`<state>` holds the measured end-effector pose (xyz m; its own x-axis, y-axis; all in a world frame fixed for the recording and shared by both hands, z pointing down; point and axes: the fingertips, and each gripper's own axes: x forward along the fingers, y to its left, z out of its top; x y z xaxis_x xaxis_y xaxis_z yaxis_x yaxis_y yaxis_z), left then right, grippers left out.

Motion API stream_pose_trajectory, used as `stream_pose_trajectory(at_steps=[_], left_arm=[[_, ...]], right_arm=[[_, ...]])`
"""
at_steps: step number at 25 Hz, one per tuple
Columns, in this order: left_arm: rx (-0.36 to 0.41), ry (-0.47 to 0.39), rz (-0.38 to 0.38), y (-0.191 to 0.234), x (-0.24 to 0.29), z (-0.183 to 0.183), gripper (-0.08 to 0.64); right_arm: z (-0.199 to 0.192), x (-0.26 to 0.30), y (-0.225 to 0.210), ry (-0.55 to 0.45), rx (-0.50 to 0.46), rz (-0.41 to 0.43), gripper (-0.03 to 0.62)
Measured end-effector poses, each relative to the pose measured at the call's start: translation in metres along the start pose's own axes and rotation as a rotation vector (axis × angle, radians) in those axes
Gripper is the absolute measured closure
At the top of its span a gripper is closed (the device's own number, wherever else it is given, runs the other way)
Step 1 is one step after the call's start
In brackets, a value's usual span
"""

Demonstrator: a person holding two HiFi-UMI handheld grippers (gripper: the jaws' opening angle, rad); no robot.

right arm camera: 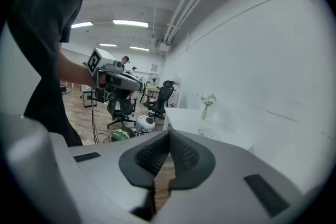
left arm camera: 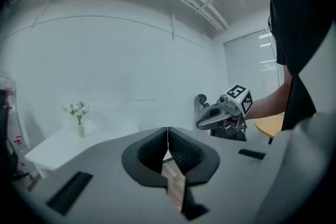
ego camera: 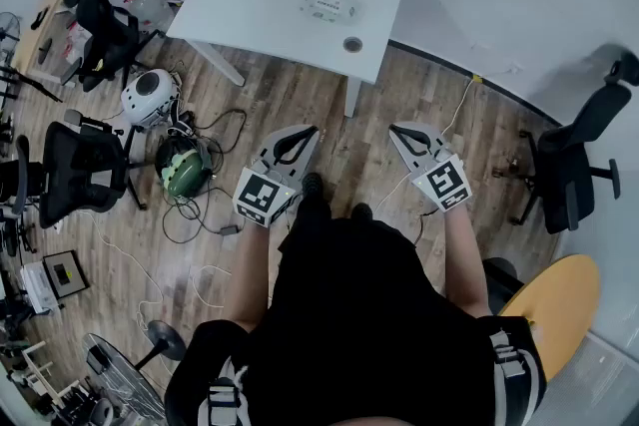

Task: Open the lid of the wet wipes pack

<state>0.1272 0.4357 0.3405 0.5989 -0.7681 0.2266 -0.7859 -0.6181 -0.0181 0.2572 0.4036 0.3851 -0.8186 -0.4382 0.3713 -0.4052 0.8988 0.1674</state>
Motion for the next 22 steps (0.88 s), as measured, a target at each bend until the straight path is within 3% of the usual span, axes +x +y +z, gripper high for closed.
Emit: stream_pose_trajectory(at_steps=[22], left_arm=[[0.015,0.010,-0.091,0.107,0.010,-0.011,0.535]], right_arm=[[0.016,0.098,-0.009,0.094,0.012,-0.044,0.577]])
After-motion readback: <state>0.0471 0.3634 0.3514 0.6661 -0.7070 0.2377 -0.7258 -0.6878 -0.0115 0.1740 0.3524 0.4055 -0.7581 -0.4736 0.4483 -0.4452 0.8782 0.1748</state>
